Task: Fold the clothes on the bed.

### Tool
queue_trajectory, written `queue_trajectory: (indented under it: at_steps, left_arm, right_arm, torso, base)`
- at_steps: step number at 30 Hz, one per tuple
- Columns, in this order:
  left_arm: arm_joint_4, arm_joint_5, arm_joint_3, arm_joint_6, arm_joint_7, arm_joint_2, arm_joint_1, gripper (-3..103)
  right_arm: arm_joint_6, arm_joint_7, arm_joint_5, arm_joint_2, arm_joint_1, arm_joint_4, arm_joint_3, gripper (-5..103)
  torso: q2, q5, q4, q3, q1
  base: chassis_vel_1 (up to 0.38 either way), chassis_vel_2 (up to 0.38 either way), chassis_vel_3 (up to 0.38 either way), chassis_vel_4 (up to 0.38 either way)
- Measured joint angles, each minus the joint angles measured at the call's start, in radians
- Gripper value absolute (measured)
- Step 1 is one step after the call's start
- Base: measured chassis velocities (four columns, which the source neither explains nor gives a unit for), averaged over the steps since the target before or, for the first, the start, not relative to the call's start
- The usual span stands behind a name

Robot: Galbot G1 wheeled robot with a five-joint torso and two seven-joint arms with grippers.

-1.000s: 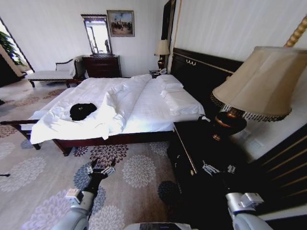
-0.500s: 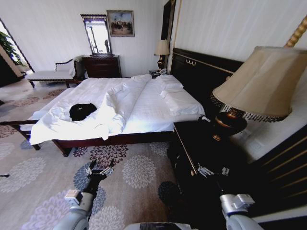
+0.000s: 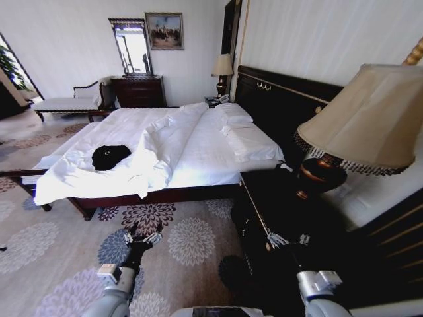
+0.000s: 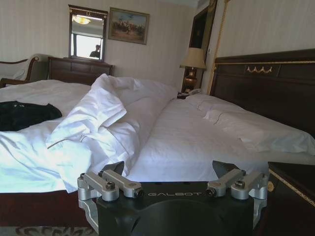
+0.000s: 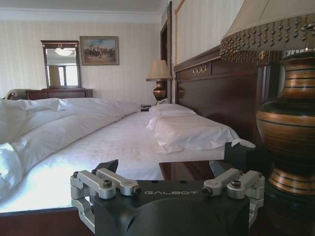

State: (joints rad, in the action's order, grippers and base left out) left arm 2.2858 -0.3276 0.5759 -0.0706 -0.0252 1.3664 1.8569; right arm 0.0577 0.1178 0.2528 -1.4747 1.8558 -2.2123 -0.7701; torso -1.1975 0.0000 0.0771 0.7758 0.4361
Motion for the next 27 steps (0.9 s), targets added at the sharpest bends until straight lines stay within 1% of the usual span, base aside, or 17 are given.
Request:
queue_trajectory:
  at_steps: [15,27]
  left_arm:
    - [0.007,-0.001,0.015,0.012,0.001,0.008,0.018,100]
    - [0.015,-0.001,0.011,0.011,-0.004,0.000,0.015,100]
  right_arm:
    - [-0.001,-0.004,-0.003,-0.021,0.011,-0.004,0.008,100]
    - [0.001,-0.006,0.010,-0.026,0.020,0.004,0.005,100]
  torso:
    - [0.000,0.0000,0.0000,0.000,0.000]
    - [0.000,0.0001,0.0000,0.000,0.000]
  base:
    - [-0.101,0.120,0.106,-0.112]
    - [-0.054,0.153,0.039,-0.155]
